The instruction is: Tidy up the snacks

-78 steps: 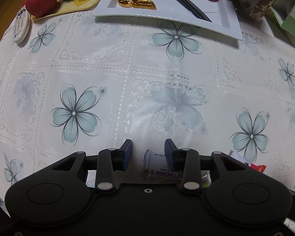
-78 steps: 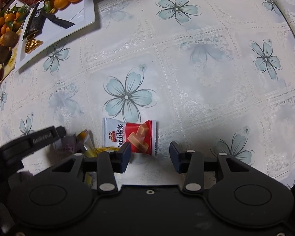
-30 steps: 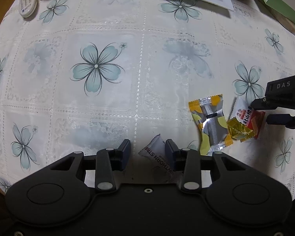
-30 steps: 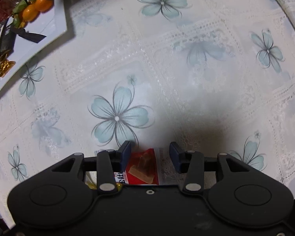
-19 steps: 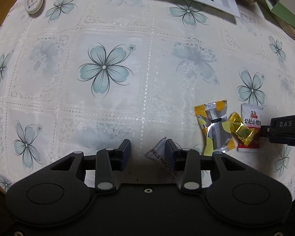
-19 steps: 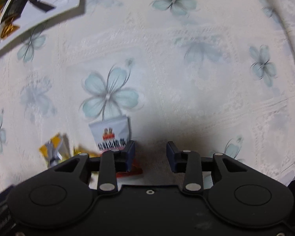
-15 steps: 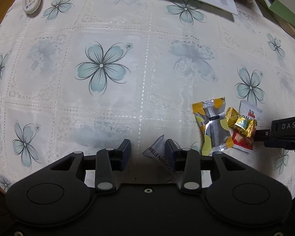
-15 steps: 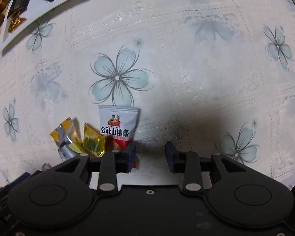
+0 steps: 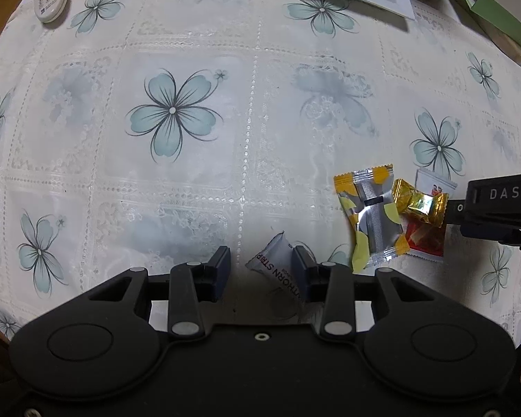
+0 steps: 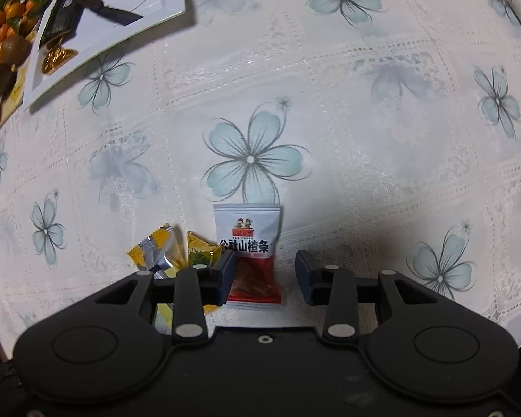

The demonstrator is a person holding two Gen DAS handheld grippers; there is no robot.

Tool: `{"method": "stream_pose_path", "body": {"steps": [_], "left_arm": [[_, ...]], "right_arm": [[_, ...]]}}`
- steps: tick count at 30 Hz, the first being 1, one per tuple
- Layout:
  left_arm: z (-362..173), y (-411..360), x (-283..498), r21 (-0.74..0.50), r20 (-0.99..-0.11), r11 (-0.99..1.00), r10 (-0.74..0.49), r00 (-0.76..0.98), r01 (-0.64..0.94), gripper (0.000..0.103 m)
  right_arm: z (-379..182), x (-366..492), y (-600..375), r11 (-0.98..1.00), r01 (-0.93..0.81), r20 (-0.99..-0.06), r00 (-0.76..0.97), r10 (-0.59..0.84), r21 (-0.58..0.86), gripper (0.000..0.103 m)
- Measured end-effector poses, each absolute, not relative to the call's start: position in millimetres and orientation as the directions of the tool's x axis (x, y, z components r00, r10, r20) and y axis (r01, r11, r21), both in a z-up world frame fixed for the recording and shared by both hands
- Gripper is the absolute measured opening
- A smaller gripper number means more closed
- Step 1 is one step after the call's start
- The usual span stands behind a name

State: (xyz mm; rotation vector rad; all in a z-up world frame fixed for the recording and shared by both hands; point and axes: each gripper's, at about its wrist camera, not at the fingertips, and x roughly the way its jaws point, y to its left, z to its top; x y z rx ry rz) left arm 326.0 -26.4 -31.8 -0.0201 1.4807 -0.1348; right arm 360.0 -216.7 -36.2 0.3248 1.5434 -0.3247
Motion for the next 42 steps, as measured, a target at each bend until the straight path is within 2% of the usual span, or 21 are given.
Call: {"method": "stream_pose_path", "body": {"steps": [7, 9, 11, 13, 14, 17, 23, 26, 38, 39, 41, 42], "left_arm": [[-31, -26, 324, -0.105, -0.990, 0.992, -0.111, 0.082, 0.076, 0.048], [-30, -26, 324, -0.112, -0.990, 0.991, -0.118, 0.078, 0.076, 0.048], [-30, -25, 323, -0.122, -0.989, 0.990, -0.128, 0.074, 0.074, 0.048], [-31, -24, 323, -0.131, -0.988, 0.989, -0.136, 0.068, 0.070, 0.048], [-32, -24, 323, -0.137, -0.988, 0.988, -0.142, 0.066, 0.068, 0.048], [-33, -25, 322, -0.155, -0.986, 0.986, -0.158, 0.059, 0.063, 0.048], [-39, -35, 319, -0.186, -0.981, 0.980, -0.188, 0.037, 0.065, 0.048], [-44, -40, 317, -0.184, -0.982, 0.981, -0.186, 0.033, 0.065, 0.055], [-53, -48, 322, -0.154, -0.987, 0.988, -0.154, 0.038, 0.015, 0.054], [-53, -48, 322, -0.150, -0.988, 0.989, -0.150, 0.041, 0.011, 0.051], [-52, -47, 321, -0.135, -0.989, 0.991, -0.136, 0.060, 0.018, 0.031], [-52, -47, 322, -0.140, -0.988, 0.990, -0.141, 0.060, 0.022, 0.028]], "right_arm": [[-54, 365, -195, 0.924, 0.382, -1.000, -0.015, 0.001, -0.005, 0.041], [-57, 366, -188, 0.927, 0.374, -1.000, -0.016, -0.016, -0.021, 0.046], [-60, 366, -183, 0.930, 0.366, -0.999, -0.018, -0.036, -0.040, 0.047], [-62, 366, -180, 0.932, 0.358, -0.998, -0.022, -0.051, -0.055, 0.045], [-61, 365, -180, 0.932, 0.357, -0.998, -0.023, -0.059, -0.063, 0.039], [-61, 365, -181, 0.935, 0.352, -0.999, -0.024, -0.047, -0.053, 0.034], [-53, 360, -190, 0.931, 0.361, -0.999, -0.016, -0.044, -0.047, 0.034], [-46, 359, -196, 0.929, 0.367, -0.999, -0.007, -0.046, -0.045, 0.034], [-29, 351, -203, 0.936, 0.353, -0.999, 0.019, -0.026, -0.018, 0.034], [-28, 350, -204, 0.935, 0.354, -1.000, 0.019, -0.025, -0.016, 0.034], [-27, 350, -205, 0.934, 0.357, -1.000, 0.022, -0.022, -0.013, 0.034], [-26, 349, -207, 0.934, 0.358, -0.999, 0.023, -0.023, -0.013, 0.034]]}}
